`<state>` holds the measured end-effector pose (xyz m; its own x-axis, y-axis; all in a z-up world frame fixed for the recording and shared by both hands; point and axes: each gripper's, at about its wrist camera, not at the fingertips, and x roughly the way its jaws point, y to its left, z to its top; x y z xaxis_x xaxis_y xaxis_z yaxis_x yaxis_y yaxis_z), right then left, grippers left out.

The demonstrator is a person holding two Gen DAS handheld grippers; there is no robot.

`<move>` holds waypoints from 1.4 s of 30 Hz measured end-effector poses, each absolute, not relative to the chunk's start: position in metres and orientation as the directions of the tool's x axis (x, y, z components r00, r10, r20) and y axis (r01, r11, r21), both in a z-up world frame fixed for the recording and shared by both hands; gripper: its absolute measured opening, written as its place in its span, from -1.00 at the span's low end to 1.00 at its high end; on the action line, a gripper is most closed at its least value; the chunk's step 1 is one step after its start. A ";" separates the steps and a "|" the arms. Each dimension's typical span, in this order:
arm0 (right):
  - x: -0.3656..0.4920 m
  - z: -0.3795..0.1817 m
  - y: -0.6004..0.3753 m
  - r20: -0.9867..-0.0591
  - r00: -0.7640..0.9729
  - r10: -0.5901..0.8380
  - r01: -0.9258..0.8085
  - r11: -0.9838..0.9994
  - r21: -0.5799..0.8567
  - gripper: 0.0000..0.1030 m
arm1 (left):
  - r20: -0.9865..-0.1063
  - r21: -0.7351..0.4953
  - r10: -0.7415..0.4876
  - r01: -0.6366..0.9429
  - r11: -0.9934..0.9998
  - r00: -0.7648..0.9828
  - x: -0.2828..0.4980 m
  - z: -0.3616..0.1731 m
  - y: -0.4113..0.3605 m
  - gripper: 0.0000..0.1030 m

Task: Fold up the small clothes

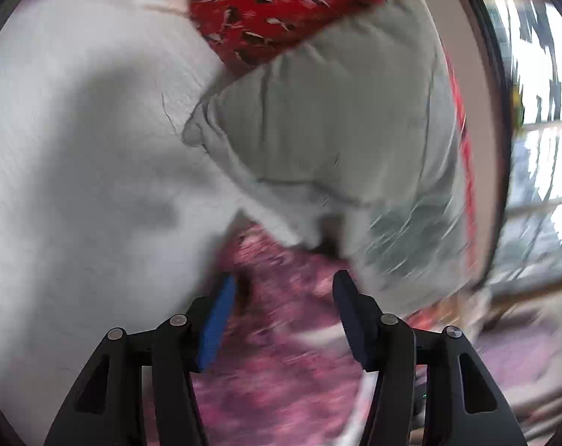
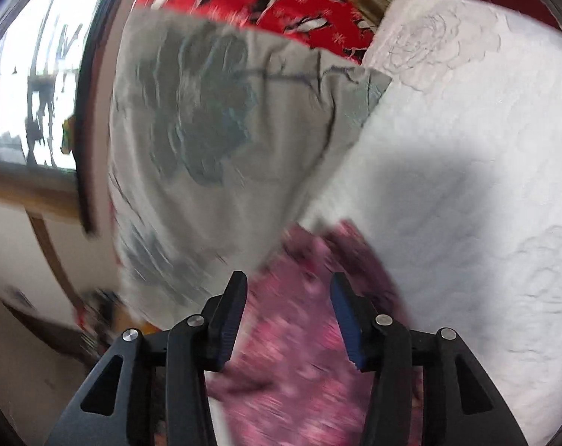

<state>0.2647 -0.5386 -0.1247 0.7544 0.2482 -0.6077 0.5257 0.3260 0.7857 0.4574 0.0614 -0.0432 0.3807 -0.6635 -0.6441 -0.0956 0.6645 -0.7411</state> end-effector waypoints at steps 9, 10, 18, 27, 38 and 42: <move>0.300 -0.131 -0.519 -0.783 0.603 0.151 0.578 0.593 0.560 0.03 | -0.775 -0.537 -0.573 0.202 0.819 0.264 0.431 -0.066 0.013 0.22; 0.306 -0.132 -0.518 -0.794 0.593 0.132 0.582 0.611 0.537 0.03 | -0.790 -0.518 -0.557 0.206 0.830 0.257 0.434 -0.070 0.006 0.21; 0.332 -0.130 -0.511 -0.794 0.597 0.113 0.580 0.624 0.524 0.03 | -0.830 -0.443 -0.416 0.013 0.896 0.371 0.506 -0.067 -0.030 -0.14; 0.335 -0.134 -0.505 -0.792 0.592 0.152 0.533 0.663 0.525 0.09 | -0.774 -0.565 -0.544 0.034 0.824 0.325 0.498 -0.075 -0.009 0.06; 0.331 -0.133 -0.509 -0.761 0.622 0.181 0.505 0.650 0.567 0.09 | -0.752 -0.554 -0.569 0.149 0.819 0.334 0.481 -0.087 -0.012 0.22; 0.335 -0.137 -0.509 -0.764 0.623 0.168 0.515 0.647 0.562 0.05 | -0.795 -0.502 -0.516 0.131 0.855 0.318 0.501 -0.087 -0.034 0.17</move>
<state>0.3352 -0.5088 -0.1372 0.6226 0.1681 -0.7643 0.5150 0.6473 0.5619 0.5010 -0.0341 -0.0865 0.3182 -0.5162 -0.7952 0.1308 0.8546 -0.5025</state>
